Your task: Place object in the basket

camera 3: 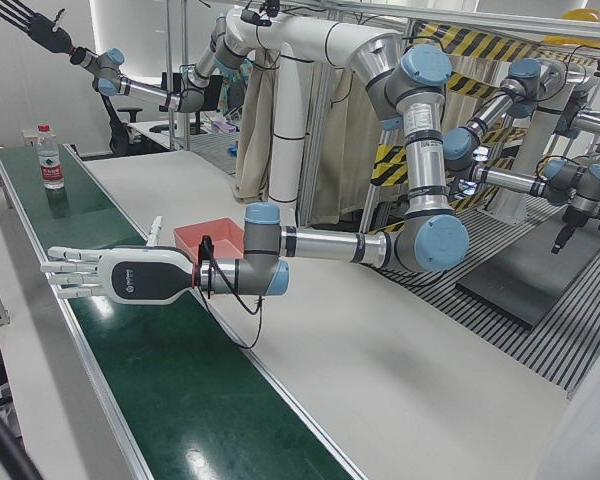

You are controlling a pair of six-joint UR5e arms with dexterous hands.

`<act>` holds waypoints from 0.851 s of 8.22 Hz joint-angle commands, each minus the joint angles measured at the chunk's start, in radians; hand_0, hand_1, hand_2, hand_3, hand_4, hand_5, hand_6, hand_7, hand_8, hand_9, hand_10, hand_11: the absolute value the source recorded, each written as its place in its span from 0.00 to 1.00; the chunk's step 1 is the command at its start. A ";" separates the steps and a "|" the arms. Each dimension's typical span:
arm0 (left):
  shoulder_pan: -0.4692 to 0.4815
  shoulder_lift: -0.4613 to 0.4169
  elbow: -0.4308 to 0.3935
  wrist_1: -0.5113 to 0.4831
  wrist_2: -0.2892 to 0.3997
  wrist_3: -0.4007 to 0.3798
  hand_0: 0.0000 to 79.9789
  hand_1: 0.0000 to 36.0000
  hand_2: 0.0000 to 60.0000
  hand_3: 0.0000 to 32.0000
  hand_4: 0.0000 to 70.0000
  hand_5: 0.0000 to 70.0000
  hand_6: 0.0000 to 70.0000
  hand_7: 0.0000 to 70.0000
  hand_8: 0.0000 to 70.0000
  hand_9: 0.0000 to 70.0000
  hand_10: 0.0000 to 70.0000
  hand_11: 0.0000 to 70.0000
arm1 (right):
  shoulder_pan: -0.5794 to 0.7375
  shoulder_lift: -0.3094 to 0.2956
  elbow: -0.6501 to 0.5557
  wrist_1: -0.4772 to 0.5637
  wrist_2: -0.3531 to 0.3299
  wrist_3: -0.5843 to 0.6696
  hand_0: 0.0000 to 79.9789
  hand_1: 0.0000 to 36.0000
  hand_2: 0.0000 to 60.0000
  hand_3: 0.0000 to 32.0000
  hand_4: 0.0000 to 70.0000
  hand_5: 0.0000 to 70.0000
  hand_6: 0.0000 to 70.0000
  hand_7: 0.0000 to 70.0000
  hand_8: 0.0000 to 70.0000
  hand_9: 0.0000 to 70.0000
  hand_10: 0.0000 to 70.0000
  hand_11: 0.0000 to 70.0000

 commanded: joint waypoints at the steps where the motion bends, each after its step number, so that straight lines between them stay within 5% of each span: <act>1: 0.002 -0.006 0.003 -0.003 -0.001 -0.002 0.60 0.03 0.00 0.07 0.00 0.16 0.00 0.00 0.02 0.00 0.05 0.08 | 0.000 0.000 0.000 0.000 0.000 0.000 0.00 0.00 0.00 0.00 0.00 0.00 0.00 0.00 0.00 0.00 0.00 0.00; 3: 0.041 -0.008 0.006 -0.006 -0.003 -0.001 0.67 0.35 0.00 0.01 0.00 0.20 0.02 0.00 0.02 0.00 0.06 0.12 | 0.000 0.000 0.000 -0.002 0.000 0.000 0.00 0.00 0.00 0.00 0.00 0.00 0.00 0.00 0.00 0.00 0.00 0.00; 7: 0.088 -0.003 0.011 -0.003 -0.067 0.003 0.64 0.27 0.00 0.00 0.00 0.19 0.01 0.00 0.01 0.00 0.04 0.08 | 0.000 0.000 0.000 0.000 0.000 0.000 0.00 0.00 0.00 0.00 0.00 0.00 0.00 0.00 0.00 0.00 0.00 0.00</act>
